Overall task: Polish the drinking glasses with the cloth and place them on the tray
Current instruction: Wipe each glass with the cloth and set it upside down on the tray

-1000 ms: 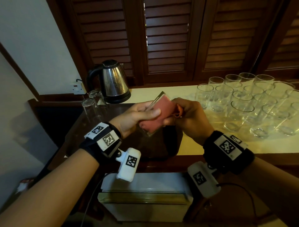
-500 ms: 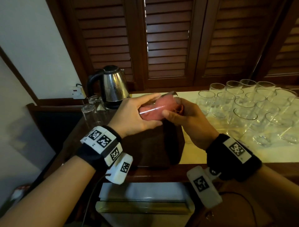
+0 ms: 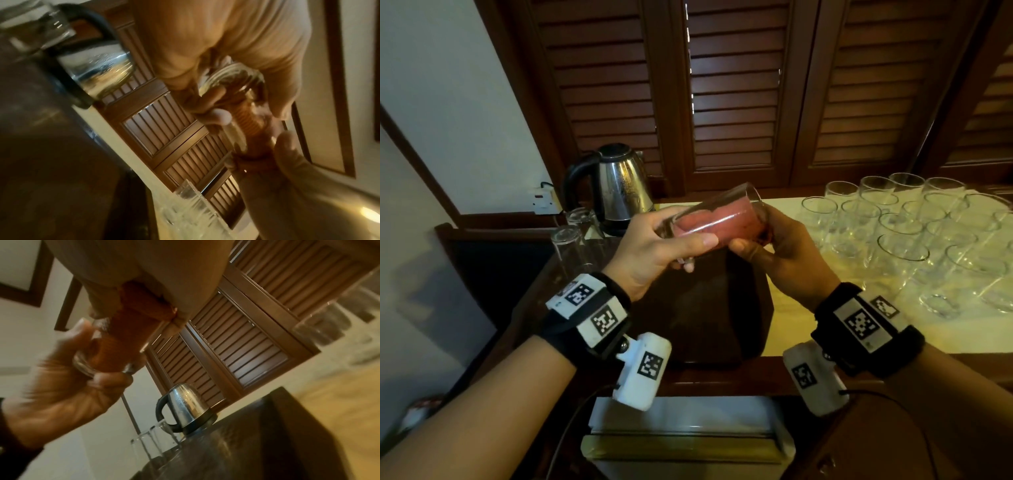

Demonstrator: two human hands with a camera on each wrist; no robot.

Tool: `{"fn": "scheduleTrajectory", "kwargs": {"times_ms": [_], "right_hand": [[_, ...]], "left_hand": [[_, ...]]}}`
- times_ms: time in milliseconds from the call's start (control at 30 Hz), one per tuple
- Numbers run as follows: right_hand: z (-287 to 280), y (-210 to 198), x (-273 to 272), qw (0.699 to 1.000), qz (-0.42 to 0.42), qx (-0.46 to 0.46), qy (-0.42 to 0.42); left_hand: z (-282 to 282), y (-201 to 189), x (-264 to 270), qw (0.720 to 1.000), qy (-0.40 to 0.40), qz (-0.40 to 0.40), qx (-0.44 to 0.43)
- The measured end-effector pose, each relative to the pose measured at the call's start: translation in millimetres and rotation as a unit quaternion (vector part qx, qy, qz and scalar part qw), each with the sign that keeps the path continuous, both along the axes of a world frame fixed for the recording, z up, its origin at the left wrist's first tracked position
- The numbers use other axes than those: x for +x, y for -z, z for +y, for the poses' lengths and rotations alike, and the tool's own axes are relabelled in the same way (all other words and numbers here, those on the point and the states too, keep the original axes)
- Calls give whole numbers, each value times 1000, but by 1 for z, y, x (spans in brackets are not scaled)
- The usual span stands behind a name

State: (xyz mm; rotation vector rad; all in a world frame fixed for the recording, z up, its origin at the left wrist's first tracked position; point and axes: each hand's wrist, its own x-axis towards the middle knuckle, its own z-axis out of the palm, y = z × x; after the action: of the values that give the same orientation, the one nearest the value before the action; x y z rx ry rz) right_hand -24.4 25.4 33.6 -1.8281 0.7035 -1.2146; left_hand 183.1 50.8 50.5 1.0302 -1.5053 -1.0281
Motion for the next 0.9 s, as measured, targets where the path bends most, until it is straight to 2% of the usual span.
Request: {"fn": "scheduleTrajectory", "kwargs": {"times_ms": [67, 133, 200, 367, 500, 600, 733, 800, 833, 867, 900], "right_hand": [[1, 3, 3, 996, -50, 59, -33], [3, 5, 8, 992, -69, 103, -30], [4, 5, 12, 990, -63, 122, -14], [3, 1, 13, 985, -114, 132, 8], [6, -6, 8, 985, -126, 111, -34], [8, -5, 7, 986, -112, 112, -47], [9, 3, 10, 983, -130, 130, -25], [9, 4, 10, 977, -153, 146, -16], [10, 4, 10, 977, -159, 138, -15], [10, 4, 9, 980, -158, 120, -17], [12, 3, 8, 984, -149, 93, -22]], "left_hand": [[-1, -1, 3, 986, -65, -122, -95], [0, 2, 2, 946, -110, -252, -170], [2, 7, 1, 930, -120, -295, -184], [5, 9, 1, 961, -110, -212, -135], [7, -2, 0, 976, -99, -147, -123], [7, -5, 2, 963, -107, -192, -155], [10, 1, -1, 913, -126, -306, -241], [10, 1, -3, 904, -128, -330, -238], [10, 1, -4, 918, -125, -312, -210], [10, -1, -4, 946, -111, -262, -154], [12, -3, -6, 977, -85, -179, -72]]}}
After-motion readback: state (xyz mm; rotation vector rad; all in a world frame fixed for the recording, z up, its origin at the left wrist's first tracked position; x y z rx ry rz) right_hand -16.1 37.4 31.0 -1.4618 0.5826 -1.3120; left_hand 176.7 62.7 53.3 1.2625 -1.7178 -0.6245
